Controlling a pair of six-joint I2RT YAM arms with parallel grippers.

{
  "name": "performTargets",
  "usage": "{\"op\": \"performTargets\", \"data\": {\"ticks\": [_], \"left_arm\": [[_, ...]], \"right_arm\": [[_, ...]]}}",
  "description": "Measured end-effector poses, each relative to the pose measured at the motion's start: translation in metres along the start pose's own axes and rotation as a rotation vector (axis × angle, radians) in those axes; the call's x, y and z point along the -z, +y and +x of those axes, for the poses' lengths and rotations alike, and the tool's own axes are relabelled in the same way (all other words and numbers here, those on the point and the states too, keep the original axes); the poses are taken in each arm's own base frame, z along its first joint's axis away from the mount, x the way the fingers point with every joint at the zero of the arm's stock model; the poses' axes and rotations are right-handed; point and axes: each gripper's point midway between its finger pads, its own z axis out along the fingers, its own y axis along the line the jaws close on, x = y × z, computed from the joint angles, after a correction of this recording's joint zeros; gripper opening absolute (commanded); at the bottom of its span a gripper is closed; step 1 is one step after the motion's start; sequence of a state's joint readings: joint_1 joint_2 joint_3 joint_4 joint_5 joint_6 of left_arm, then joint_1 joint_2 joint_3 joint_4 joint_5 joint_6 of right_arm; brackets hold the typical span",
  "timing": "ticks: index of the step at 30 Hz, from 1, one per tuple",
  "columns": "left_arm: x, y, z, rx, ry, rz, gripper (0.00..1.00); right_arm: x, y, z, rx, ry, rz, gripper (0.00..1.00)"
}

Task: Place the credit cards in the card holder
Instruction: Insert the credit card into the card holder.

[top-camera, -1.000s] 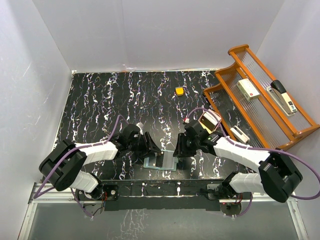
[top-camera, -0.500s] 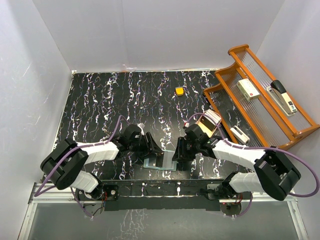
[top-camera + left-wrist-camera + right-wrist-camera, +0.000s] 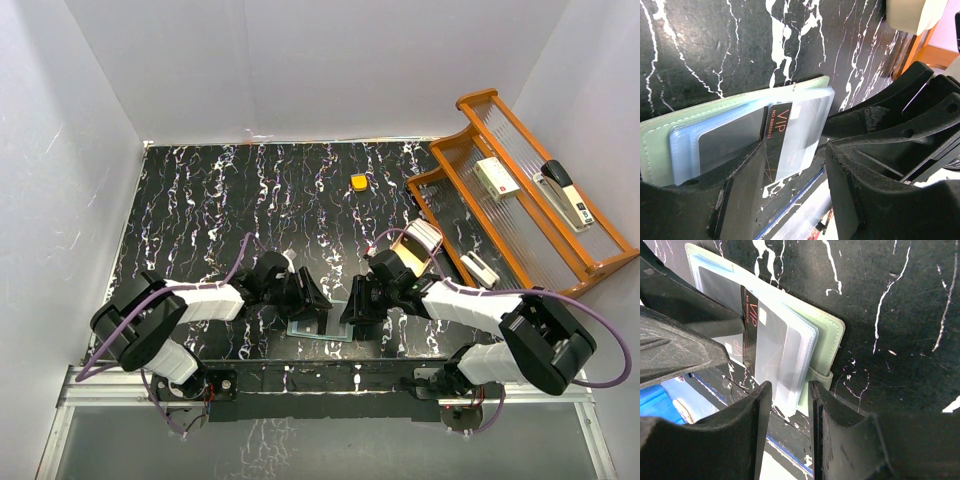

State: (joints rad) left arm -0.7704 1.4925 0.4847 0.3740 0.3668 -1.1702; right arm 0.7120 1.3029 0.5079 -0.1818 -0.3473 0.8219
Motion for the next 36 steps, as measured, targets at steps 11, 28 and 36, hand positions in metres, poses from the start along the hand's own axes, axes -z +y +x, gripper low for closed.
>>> {"op": "performTargets", "data": {"ticks": [11,28,36], "left_arm": [[-0.007,-0.009,0.004,0.014,0.017,0.036,0.51],[0.001,-0.013,0.004,0.014,0.007,0.008,0.54],[0.036,-0.013,-0.02,-0.011,-0.064,-0.02,0.56]], "right_arm": [[-0.005,0.004,0.0,0.006,0.007,-0.029,0.31],[-0.005,0.006,-0.001,0.121,0.017,-0.008,0.34],[0.01,-0.004,-0.02,0.297,0.004,0.126,0.34]]}}
